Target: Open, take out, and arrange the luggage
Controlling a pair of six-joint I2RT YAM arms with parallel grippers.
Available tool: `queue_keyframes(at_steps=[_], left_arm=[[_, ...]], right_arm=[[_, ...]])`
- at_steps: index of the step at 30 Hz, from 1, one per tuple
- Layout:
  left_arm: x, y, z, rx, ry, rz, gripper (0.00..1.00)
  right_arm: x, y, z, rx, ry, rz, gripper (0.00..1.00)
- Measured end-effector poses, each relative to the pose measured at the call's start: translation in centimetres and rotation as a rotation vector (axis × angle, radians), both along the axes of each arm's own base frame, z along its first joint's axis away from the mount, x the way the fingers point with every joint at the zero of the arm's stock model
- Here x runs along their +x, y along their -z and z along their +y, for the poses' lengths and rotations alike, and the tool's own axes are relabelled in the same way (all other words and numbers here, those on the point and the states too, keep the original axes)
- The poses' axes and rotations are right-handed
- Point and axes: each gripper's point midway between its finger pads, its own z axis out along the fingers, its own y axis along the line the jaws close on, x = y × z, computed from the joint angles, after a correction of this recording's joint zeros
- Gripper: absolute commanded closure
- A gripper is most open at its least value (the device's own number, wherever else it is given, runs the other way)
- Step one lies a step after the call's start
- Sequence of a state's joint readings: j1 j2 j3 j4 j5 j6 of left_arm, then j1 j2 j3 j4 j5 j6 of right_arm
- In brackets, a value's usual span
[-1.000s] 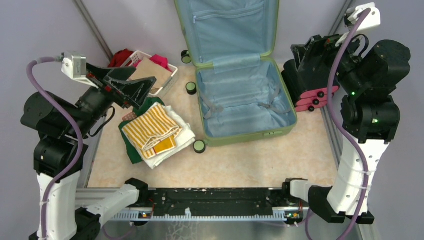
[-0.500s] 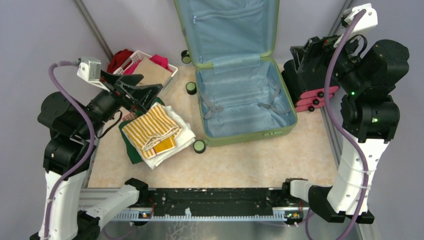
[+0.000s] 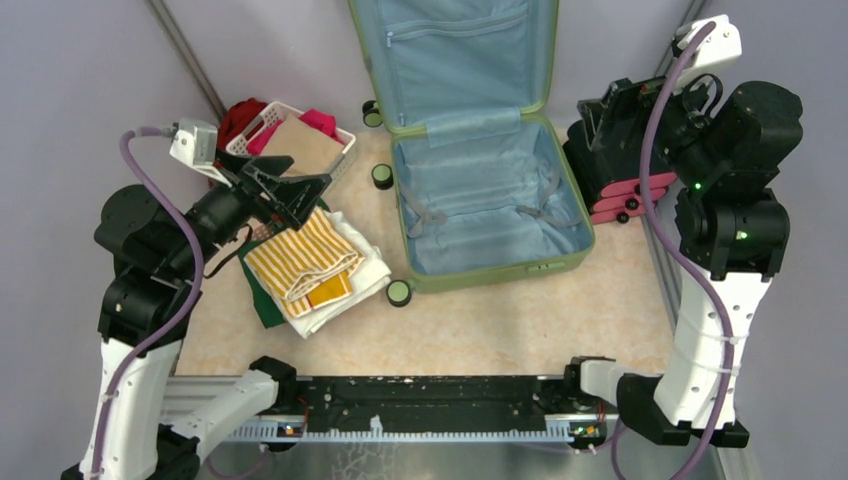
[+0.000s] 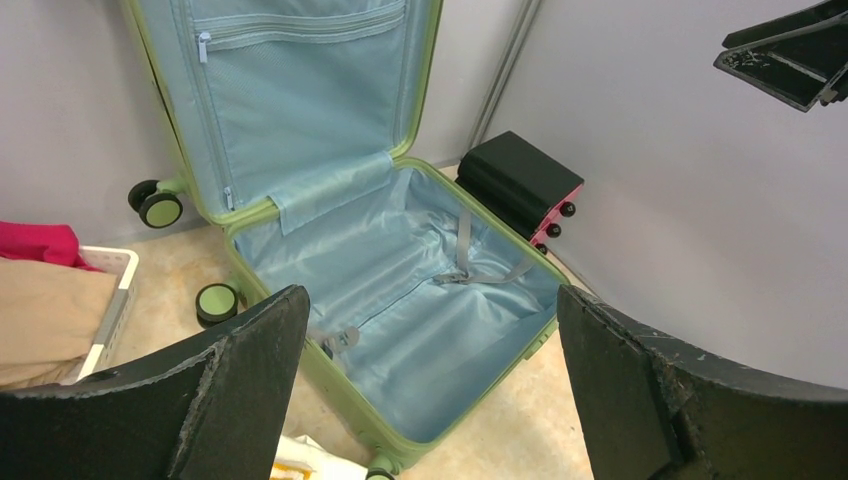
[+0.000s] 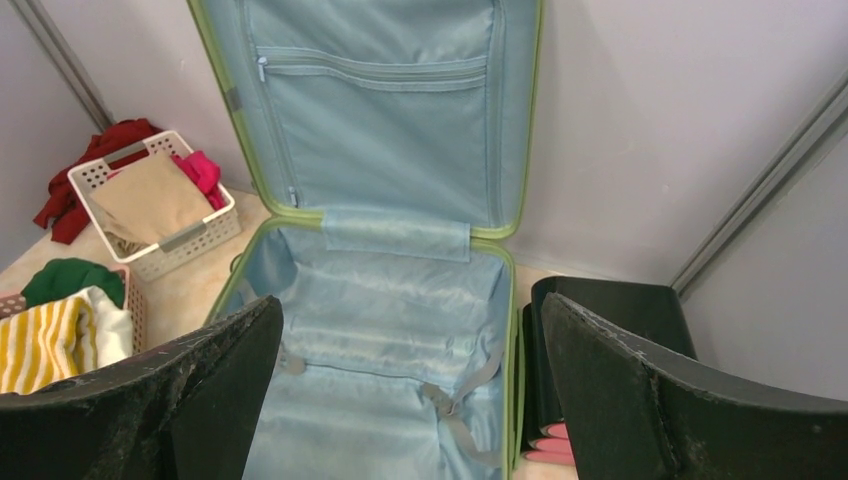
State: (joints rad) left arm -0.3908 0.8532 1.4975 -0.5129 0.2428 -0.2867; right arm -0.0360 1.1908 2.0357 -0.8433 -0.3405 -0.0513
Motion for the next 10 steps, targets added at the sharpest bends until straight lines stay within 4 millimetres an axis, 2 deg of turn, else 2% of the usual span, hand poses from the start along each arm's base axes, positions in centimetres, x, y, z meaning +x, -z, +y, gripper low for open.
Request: queue_keyframes(at_steps=[10], left_arm=[[0.6, 1.2, -0.2, 0.009, 0.0, 0.022, 0.01]], right_arm=[[0.3, 0.6, 0.0, -0.002, 0.002, 0.014, 0.01]])
